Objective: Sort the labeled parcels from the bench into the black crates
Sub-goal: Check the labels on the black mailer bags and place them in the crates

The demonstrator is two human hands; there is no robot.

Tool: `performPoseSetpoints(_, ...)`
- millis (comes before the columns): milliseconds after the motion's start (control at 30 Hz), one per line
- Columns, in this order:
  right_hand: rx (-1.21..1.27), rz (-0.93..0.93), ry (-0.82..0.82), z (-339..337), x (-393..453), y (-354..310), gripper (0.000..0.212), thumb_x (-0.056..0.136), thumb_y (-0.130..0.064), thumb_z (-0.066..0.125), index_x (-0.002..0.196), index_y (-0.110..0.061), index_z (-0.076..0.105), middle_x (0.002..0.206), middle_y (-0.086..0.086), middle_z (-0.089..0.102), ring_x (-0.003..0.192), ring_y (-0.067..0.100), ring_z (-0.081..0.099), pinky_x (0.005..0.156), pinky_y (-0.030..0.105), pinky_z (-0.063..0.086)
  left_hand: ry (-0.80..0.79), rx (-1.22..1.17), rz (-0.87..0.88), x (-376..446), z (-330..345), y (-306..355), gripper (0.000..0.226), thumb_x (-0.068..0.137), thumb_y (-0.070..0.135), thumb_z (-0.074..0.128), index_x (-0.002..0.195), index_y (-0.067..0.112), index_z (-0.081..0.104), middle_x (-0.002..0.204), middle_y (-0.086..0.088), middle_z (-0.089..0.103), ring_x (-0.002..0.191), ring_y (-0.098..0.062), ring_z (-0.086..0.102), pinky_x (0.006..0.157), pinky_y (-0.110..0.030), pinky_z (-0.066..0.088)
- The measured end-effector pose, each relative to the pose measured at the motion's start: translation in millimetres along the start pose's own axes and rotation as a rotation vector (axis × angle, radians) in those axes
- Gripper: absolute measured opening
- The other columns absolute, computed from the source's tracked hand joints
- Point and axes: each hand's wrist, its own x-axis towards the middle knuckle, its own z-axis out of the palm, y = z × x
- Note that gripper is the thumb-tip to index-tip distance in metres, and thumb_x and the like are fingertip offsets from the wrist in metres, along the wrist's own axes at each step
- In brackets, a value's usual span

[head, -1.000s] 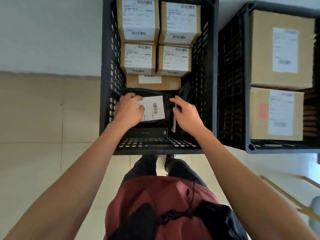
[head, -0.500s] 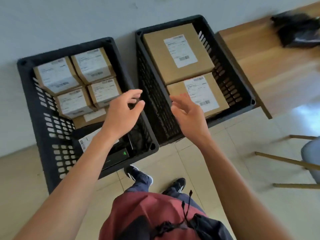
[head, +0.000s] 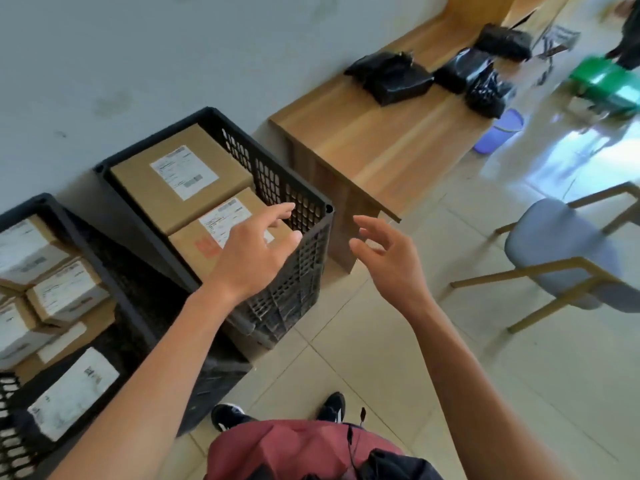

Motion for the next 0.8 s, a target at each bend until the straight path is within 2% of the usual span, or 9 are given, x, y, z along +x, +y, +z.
performPoseSetpoints(100, -0.002, 0.015, 0.07, -38, -3, 15, 0.037, 0.101, -0.024, 0.067, 0.137, -0.03, 0.064, 0.126, -0.017, 0.065, 0.119, 0.002, 0.06, 0.101, 0.028, 0.052, -0.043, -0.012, 0.041, 11, 29, 29, 0.046, 0.1, 0.033, 0.065, 0.146, 0.032, 0.056, 0.134, 0.017, 0.063, 0.124, 0.0, 0.056, 0.103, -0.032, 0.051)
performPoseSetpoints(233, 0.018, 0.066, 0.138, -75, -4, 29, 0.038, 0.102, -0.024, 0.066, 0.139, -0.03, 0.062, 0.137, -0.008, 0.064, 0.123, 0.005, 0.059, 0.105, 0.029, 0.052, -0.099, -0.044, 0.091, 27, 57, 58, 0.046, 0.1, 0.03, 0.066, 0.145, 0.032, 0.057, 0.134, 0.017, 0.063, 0.124, 0.0, 0.056, 0.101, -0.028, 0.051)
performPoseSetpoints(367, 0.025, 0.087, 0.189, -97, 3, 35, 0.04, 0.102, -0.021, 0.066, 0.141, -0.026, 0.061, 0.136, -0.011, 0.062, 0.129, 0.008, 0.057, 0.108, 0.036, 0.052, -0.152, -0.039, 0.135, 50, 76, 77, 0.048, 0.1, 0.03, 0.067, 0.146, 0.032, 0.056, 0.137, 0.016, 0.062, 0.126, -0.001, 0.055, 0.103, -0.031, 0.051)
performPoseSetpoints(567, -0.01, 0.133, 0.291, -131, 36, 40, 0.041, 0.101, -0.02, 0.067, 0.142, -0.024, 0.062, 0.133, -0.01, 0.063, 0.127, 0.012, 0.061, 0.105, 0.032, 0.051, -0.232, -0.065, 0.213, 110, 104, 104, 0.049, 0.1, 0.032, 0.066, 0.148, 0.032, 0.055, 0.141, 0.016, 0.06, 0.127, 0.0, 0.054, 0.106, -0.035, 0.05)
performPoseSetpoints(800, -0.018, 0.182, 0.401, -165, 77, 47, 0.039, 0.101, -0.022, 0.068, 0.139, -0.03, 0.063, 0.135, -0.012, 0.065, 0.129, 0.007, 0.059, 0.107, 0.037, 0.052, -0.337, -0.089, 0.31, 175, 134, 131, 0.05, 0.101, 0.034, 0.065, 0.149, 0.031, 0.053, 0.142, 0.015, 0.06, 0.127, 0.001, 0.054, 0.108, -0.038, 0.05)
